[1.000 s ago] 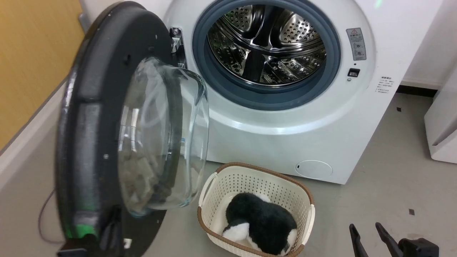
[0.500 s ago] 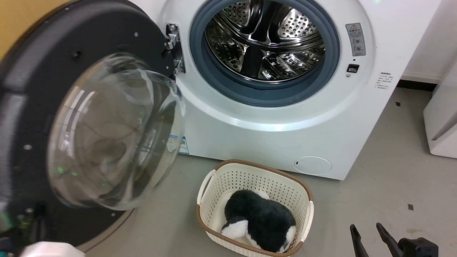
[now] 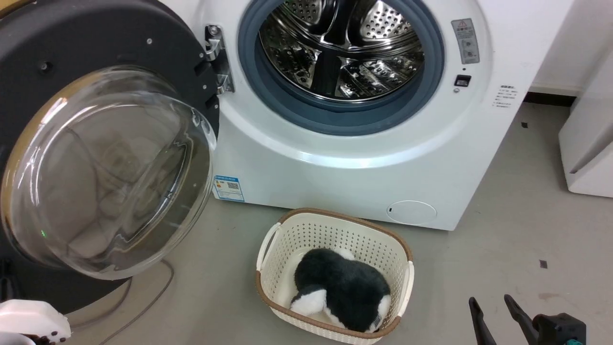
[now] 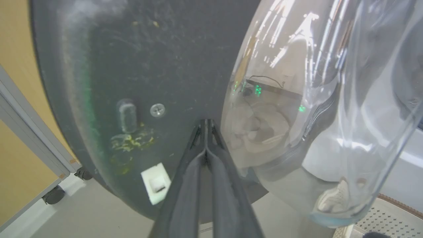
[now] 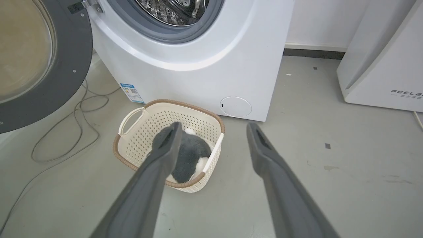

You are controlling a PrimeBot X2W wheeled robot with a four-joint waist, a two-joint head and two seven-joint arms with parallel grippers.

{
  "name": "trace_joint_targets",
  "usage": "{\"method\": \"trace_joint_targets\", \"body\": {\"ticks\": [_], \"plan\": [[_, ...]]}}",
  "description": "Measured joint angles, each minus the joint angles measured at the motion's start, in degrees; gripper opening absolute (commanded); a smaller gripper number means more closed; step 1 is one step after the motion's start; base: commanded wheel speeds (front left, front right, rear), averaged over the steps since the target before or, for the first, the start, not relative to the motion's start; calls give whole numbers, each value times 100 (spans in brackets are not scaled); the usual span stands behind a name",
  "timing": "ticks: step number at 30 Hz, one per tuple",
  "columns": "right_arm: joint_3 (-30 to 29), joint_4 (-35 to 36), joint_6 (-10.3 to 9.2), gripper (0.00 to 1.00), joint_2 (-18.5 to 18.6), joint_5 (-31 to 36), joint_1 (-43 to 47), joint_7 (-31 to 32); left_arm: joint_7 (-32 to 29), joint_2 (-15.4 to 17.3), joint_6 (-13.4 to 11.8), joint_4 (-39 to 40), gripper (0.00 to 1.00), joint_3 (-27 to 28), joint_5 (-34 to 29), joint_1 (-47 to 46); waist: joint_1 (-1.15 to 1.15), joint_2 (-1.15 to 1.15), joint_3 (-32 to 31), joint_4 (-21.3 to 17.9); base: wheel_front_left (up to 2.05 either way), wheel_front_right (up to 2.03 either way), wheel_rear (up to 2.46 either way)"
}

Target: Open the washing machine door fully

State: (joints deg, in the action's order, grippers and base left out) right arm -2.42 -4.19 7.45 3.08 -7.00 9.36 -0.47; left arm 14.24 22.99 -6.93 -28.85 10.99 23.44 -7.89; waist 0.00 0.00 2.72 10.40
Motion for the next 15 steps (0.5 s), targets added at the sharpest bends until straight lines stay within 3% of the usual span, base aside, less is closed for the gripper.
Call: {"method": "trace_joint_targets", "body": {"ticks": [6,15], "plan": [[-8,-9,0,100,0,-2,-20,20,44,-126,13,-129,0,122,-60,7,0,0,-101,-48,0,0,0],[-3,-32,0,100,0,-20,-10,-1,45,-793,-16,1082,0,230,-424,961,-1,0,-324,-29,0,0,0]]}}
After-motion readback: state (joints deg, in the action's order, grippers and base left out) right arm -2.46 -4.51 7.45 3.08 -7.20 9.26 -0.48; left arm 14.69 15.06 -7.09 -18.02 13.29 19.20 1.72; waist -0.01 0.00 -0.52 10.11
